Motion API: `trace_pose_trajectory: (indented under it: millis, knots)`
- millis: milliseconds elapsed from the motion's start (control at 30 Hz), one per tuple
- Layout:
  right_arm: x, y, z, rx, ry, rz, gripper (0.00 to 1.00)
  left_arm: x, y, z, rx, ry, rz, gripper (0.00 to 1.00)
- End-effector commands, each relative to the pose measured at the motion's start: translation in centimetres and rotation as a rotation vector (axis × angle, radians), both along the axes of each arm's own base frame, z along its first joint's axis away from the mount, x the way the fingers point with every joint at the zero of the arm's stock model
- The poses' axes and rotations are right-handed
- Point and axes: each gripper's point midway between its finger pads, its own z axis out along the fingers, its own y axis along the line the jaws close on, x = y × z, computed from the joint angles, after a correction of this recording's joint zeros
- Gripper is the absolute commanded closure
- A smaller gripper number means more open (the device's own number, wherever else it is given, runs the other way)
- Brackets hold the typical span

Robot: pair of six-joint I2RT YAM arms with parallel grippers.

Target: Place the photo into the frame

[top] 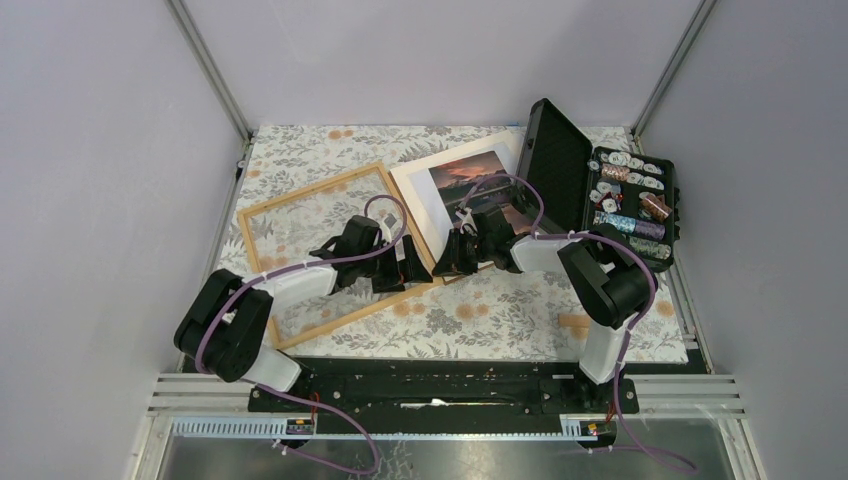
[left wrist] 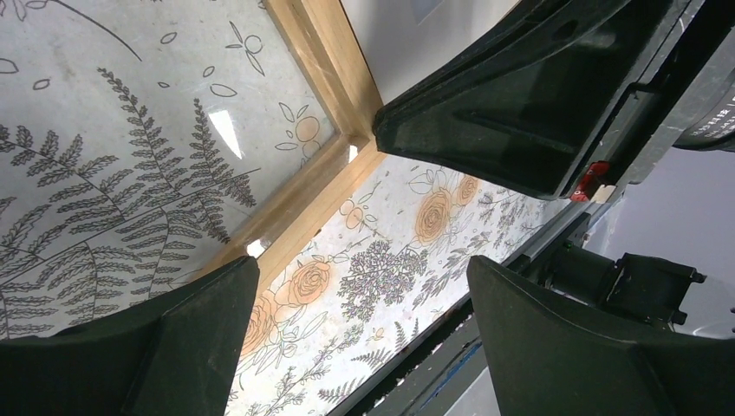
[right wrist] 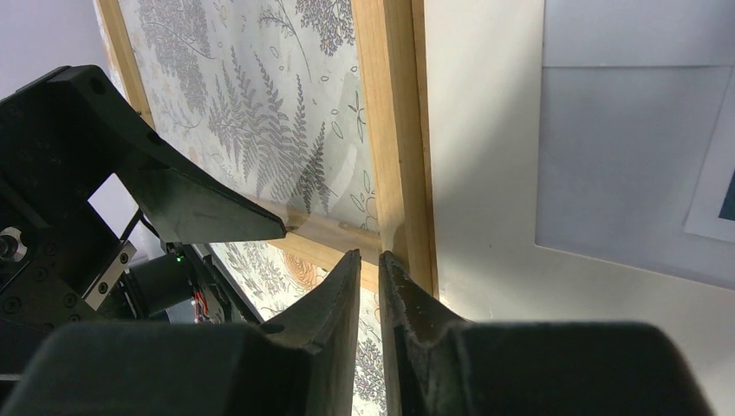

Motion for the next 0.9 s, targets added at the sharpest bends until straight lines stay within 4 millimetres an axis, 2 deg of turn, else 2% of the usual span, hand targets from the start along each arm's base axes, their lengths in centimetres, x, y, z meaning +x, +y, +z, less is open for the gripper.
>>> trace_pose_trajectory:
  millis: [0,233,867]
  knots:
    - [-0.9,0.0,-0.9,-0.024,0.021,0.015,0.79,0.5,1.2,-1.8,0.081,-0.009,0.044,0.04]
    - [-0.9,0.0,-0.8,-0.024,0.02,0.016,0.8,0.6,3.5,-4.2,0.207,0.0,0.109,0.04]
    - [-1.1,0.0,-0.7,-0.031,0.021,0.021,0.8,1.7,5.1,-4.7,0.28,-0.051,0.189,0.04]
